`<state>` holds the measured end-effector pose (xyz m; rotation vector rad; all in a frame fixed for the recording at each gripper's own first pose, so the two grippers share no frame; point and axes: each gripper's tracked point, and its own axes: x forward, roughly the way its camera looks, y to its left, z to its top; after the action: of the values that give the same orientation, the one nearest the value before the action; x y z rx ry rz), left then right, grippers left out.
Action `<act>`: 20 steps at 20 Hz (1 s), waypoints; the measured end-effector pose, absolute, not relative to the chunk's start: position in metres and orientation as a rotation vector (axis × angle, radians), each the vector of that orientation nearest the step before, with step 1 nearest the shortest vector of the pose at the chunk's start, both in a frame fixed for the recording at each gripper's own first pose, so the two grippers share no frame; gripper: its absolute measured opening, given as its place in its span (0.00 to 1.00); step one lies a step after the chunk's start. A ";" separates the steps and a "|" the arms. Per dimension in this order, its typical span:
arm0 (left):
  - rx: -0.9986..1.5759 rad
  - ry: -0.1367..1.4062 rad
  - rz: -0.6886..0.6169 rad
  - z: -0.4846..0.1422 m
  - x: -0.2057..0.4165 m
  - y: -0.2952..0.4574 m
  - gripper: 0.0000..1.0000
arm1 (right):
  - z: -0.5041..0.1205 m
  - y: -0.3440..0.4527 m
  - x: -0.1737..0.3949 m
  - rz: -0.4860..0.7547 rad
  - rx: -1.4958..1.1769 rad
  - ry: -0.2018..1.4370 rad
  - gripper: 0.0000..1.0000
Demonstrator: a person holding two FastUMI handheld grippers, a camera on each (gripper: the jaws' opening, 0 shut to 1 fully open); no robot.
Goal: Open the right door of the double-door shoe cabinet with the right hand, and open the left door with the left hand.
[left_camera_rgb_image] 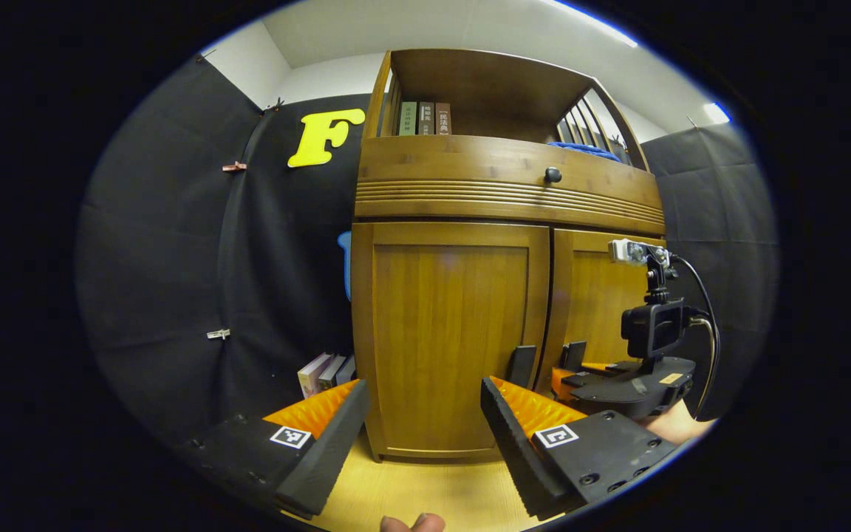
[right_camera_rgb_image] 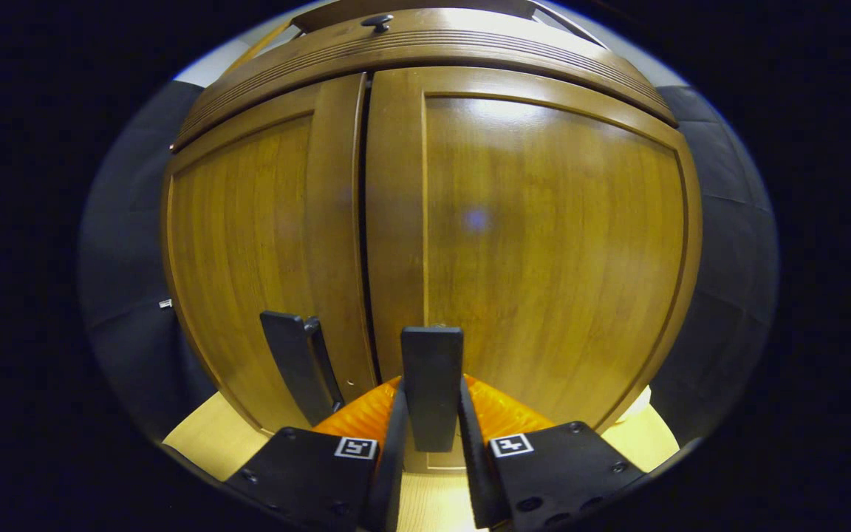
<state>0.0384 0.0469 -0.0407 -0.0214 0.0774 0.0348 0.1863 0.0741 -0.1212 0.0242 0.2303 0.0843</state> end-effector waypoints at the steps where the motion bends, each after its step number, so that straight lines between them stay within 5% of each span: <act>1: -0.024 0.081 0.036 -0.042 0.039 0.047 0.94 | -0.124 0.075 0.182 0.080 0.038 0.228 0.37; 4: -0.034 0.090 0.038 -0.045 0.038 0.047 0.94 | -0.122 0.075 0.180 0.080 0.044 0.228 0.26; 20: -0.015 0.069 0.052 -0.035 0.002 0.038 0.94 | -0.116 0.037 0.090 0.089 0.084 0.256 0.26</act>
<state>0.0023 0.0383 -0.0351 -0.0154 0.0687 0.0521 0.0898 0.0370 -0.1157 0.0839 0.2561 0.0889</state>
